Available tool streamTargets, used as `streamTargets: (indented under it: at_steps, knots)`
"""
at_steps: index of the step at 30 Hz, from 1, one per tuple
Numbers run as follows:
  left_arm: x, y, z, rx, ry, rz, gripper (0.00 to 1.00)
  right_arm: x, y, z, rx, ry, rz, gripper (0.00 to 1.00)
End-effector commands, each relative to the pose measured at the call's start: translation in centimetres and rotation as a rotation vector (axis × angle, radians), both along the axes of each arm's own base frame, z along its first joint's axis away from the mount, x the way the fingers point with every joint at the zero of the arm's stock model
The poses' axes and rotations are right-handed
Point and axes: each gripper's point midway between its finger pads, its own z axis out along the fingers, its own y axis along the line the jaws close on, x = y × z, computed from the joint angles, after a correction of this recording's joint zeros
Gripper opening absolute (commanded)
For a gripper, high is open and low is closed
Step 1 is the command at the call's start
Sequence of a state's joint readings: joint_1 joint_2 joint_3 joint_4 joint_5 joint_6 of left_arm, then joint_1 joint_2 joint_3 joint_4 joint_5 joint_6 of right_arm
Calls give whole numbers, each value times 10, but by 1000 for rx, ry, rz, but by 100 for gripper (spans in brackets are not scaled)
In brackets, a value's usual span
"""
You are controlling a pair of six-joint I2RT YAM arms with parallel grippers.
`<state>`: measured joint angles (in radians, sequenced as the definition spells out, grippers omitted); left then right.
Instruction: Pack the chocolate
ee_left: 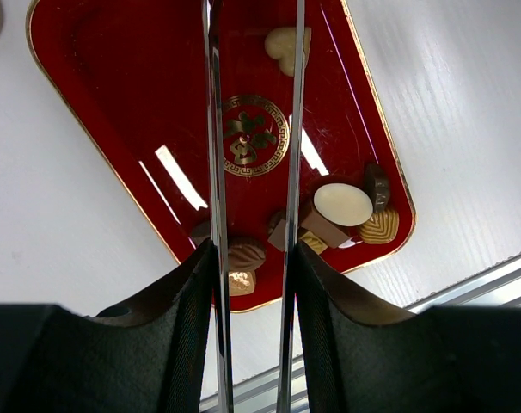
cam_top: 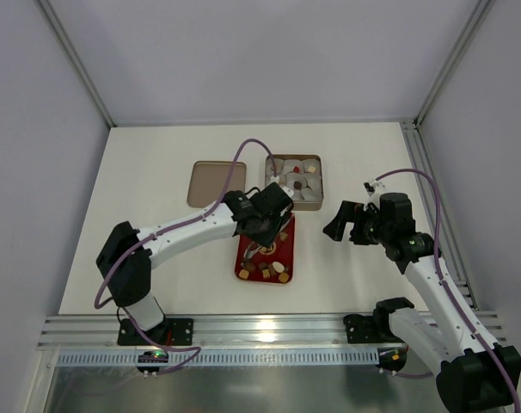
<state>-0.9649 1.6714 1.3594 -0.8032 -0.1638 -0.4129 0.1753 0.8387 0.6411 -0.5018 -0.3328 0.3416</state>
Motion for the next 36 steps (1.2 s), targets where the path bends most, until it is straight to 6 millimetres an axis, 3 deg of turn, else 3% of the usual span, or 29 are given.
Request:
streamTargets:
  at_steps: [1, 14, 36]
  knots:
    - [14, -15, 17, -59, -61, 16, 40, 5, 4, 6, 4, -34, 23, 100]
    - [14, -16, 18, -69, -67, 26, 32, 4, 5, 5, 6, -31, 27, 100]
    - [-2, 10, 30, -67, -66, 45, 32, 4, 6, 3, 0, -22, 29, 100]
